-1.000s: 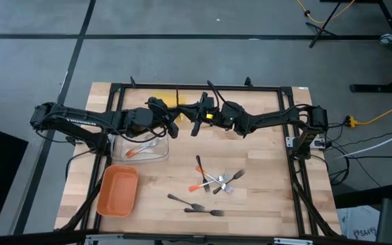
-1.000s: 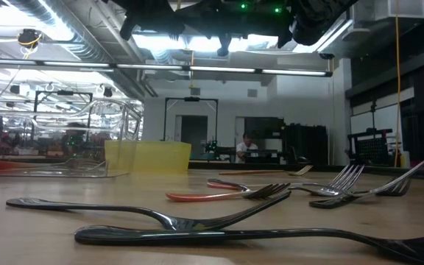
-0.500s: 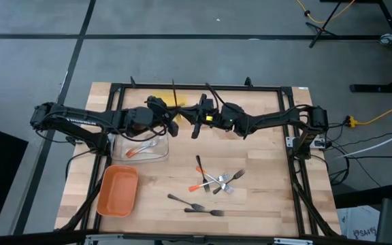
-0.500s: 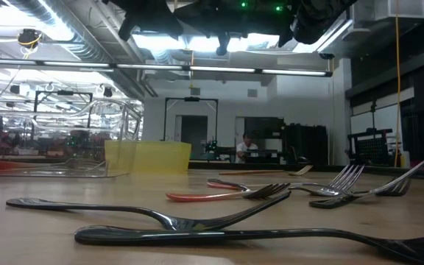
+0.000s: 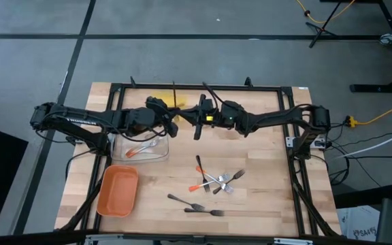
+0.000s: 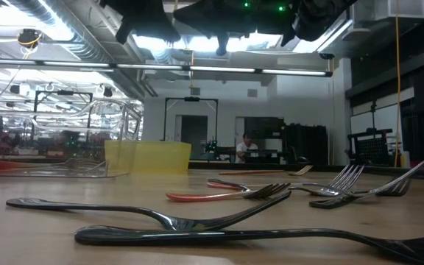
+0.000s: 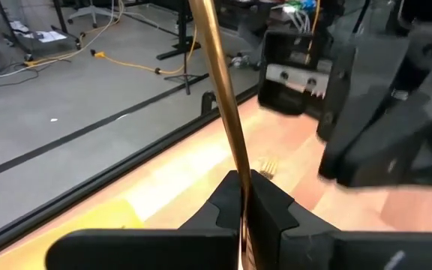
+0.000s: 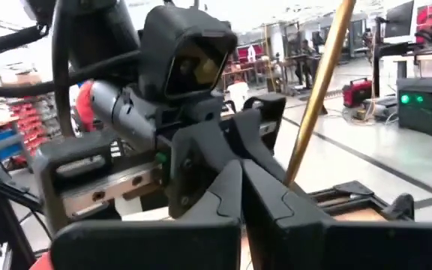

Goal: Sort silverware by color (type)
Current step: Put the gold fork into the yellow bin, then put the orange fork into the transparent bin

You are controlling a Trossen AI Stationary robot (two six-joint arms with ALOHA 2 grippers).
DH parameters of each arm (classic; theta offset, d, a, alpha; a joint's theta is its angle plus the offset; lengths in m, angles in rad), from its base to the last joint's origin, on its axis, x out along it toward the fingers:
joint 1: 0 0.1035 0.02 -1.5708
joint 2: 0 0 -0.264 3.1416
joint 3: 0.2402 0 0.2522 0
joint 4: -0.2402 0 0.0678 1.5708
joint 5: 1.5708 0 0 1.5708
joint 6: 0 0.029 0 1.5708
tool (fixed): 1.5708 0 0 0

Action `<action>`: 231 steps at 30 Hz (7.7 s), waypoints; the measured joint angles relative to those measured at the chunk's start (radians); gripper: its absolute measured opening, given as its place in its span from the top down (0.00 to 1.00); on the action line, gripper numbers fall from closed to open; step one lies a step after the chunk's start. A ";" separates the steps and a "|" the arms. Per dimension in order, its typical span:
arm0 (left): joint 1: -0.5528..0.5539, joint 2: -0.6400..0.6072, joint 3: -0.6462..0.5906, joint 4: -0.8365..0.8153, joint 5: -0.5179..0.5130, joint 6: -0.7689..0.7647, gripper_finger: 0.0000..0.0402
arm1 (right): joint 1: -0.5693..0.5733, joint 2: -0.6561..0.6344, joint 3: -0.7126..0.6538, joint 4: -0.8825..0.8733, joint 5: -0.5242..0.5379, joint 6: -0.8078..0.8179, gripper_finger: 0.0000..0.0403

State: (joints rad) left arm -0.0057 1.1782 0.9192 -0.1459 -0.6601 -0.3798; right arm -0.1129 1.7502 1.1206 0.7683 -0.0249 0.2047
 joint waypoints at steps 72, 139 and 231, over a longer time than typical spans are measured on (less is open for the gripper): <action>0.617 0.360 0.000 -0.402 0.438 0.869 0.99 | -0.097 -0.090 0.000 -0.623 -0.047 -0.087 1.00; 0.714 0.360 0.000 -0.420 0.581 0.993 0.98 | -0.097 -0.090 0.000 -0.645 -0.046 -0.088 1.00; 0.695 0.267 0.000 -0.406 0.622 0.969 0.78 | -0.150 -0.089 0.000 -0.802 -0.012 -0.087 1.00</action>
State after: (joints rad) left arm 0.6896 1.4451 0.9188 -0.5519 -0.0382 0.5897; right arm -0.2631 1.6608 1.1206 -0.0340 -0.0368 0.1176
